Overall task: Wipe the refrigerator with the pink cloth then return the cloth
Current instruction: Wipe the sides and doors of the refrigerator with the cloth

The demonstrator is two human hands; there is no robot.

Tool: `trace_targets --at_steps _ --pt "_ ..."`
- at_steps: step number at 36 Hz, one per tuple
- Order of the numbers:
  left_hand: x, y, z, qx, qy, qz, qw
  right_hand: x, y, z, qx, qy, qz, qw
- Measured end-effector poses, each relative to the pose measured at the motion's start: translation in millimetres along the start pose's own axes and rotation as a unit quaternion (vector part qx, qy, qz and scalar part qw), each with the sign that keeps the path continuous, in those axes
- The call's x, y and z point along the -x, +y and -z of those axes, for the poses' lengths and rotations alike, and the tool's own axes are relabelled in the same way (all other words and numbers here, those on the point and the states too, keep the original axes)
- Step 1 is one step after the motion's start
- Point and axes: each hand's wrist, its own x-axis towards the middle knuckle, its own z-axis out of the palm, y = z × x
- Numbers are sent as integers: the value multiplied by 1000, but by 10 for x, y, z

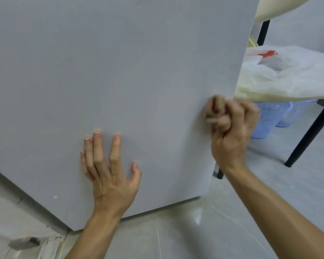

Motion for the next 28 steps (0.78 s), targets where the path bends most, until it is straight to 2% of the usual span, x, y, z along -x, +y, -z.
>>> trace_targets --at_steps 4,7,10,14,17,19,22,24,26,28 --pt "-5 8 32 5 8 -3 1000 754 132 126 24 -151 -25 988" --pt "-16 27 88 12 5 -1 1000 968 69 204 6 -234 -51 971" --pt "-41 76 167 34 0 16 999 913 -164 255 -47 -262 -103 958" --pt "-110 243 341 95 -19 33 995 677 -589 276 -89 -276 -103 951" --pt "-206 349 515 207 -98 52 972 546 -954 244 -131 -307 -156 930" --pt "-287 415 706 306 -198 119 924 496 -1203 216 -159 -333 -225 902" --pt "-392 457 971 408 -347 247 807 462 -1499 211 -172 -353 -353 849" --pt "-420 417 1078 424 -403 333 739 473 -1659 269 -160 -382 -422 806" --pt "-412 378 1174 442 -442 406 667 483 -1840 388 -169 -428 -478 748" --pt "-416 348 1305 435 -457 470 617 441 -2049 521 -191 -469 -526 683"
